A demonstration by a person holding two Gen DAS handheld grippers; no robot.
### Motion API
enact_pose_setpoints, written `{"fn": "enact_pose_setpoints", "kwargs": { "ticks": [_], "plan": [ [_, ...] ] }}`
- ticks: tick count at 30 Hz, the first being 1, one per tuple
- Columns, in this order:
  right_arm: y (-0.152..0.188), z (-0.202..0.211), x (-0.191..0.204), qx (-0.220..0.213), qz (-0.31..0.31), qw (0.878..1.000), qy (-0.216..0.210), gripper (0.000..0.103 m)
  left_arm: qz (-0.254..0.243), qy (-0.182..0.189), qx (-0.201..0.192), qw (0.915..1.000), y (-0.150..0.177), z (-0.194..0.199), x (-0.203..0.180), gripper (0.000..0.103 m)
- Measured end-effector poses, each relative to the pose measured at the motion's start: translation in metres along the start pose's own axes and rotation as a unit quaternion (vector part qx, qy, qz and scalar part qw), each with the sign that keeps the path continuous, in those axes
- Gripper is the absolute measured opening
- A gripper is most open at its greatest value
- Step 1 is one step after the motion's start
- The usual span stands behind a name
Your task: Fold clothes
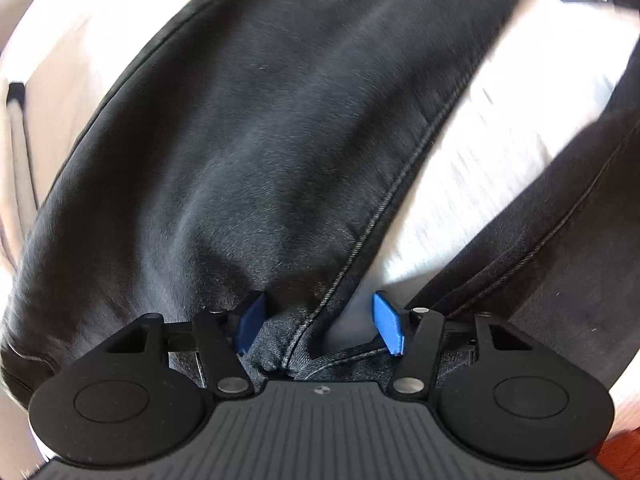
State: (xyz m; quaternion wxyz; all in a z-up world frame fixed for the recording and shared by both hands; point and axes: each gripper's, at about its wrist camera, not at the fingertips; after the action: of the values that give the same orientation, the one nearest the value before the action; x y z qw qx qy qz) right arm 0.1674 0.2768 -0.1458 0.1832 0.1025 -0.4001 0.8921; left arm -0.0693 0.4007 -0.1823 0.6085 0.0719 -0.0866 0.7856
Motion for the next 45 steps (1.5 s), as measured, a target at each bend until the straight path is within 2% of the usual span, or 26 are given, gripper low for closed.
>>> {"fn": "enact_pose_setpoints", "kwargs": {
  "ticks": [1,3,5,6,11,16,20,21,26,28,32,35,38,41,45],
  "plan": [
    [0.000,0.000,-0.001,0.000,-0.003,1.000,-0.002,0.051,-0.004,-0.005,0.005,1.0000,-0.001,-0.001,-0.003,0.066],
    [0.000,0.000,-0.002,0.002,-0.004,1.000,-0.006,0.051,0.011,-0.009,0.005,0.9999,-0.003,0.000,0.000,0.043],
    [0.000,0.001,-0.001,0.002,-0.004,1.000,-0.011,0.051,0.029,-0.008,-0.005,0.9995,-0.003,0.006,0.006,0.011],
    [0.000,0.001,-0.001,0.001,-0.003,1.000,-0.012,0.051,0.039,-0.008,-0.013,0.9991,-0.003,0.010,0.009,0.007],
    [-0.001,0.006,0.000,-0.006,-0.002,1.000,-0.016,0.051,0.086,-0.061,-0.070,0.9920,-0.004,0.037,0.028,0.006],
    [-0.001,0.007,-0.003,-0.008,-0.007,1.000,-0.015,0.051,0.120,-0.073,-0.089,0.9861,-0.007,0.040,0.042,0.006],
    [-0.001,0.006,-0.006,-0.004,-0.012,1.000,-0.011,0.051,0.097,-0.022,-0.064,0.9930,-0.006,0.033,0.047,0.009],
    [-0.002,0.007,-0.007,-0.005,-0.013,1.000,-0.011,0.051,0.093,-0.018,-0.070,0.9930,-0.005,0.036,0.049,0.011],
    [-0.008,0.009,-0.018,-0.015,-0.029,0.999,0.006,0.052,0.099,0.018,-0.115,0.9883,0.012,0.055,0.063,0.045],
    [-0.011,0.007,-0.025,-0.017,-0.040,0.999,0.018,0.052,0.096,0.006,-0.135,0.9861,0.016,0.058,0.071,0.053],
    [-0.019,0.004,-0.035,-0.026,-0.055,0.997,0.043,0.052,0.092,-0.038,-0.155,0.9828,0.015,0.062,0.089,0.056],
    [-0.026,0.001,-0.043,-0.043,-0.050,0.995,0.075,0.053,0.070,-0.073,-0.171,0.9800,0.011,0.063,0.099,0.061],
    [-0.035,-0.001,-0.054,-0.064,-0.049,0.991,0.109,0.054,0.040,-0.092,-0.176,0.9793,0.001,0.055,0.105,0.063],
    [-0.047,-0.001,-0.072,-0.097,-0.044,0.983,0.148,0.056,0.000,-0.107,-0.174,0.9790,-0.015,0.036,0.109,0.065],
    [-0.065,-0.001,-0.097,-0.149,-0.022,0.966,0.211,0.056,-0.039,-0.110,-0.165,0.9794,-0.032,0.014,0.109,0.065]
  ]
}}
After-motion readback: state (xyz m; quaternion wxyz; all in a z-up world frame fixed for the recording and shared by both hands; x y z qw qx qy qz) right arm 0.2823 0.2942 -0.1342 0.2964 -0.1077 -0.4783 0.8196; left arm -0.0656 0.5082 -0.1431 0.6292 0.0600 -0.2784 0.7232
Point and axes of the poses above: each gripper's, at about its wrist camera, not at the fingertips, and z roughly against the way its jaws point, x to its left, y to its underside, and after that the axes turned 4 degrees about -x, right-handed
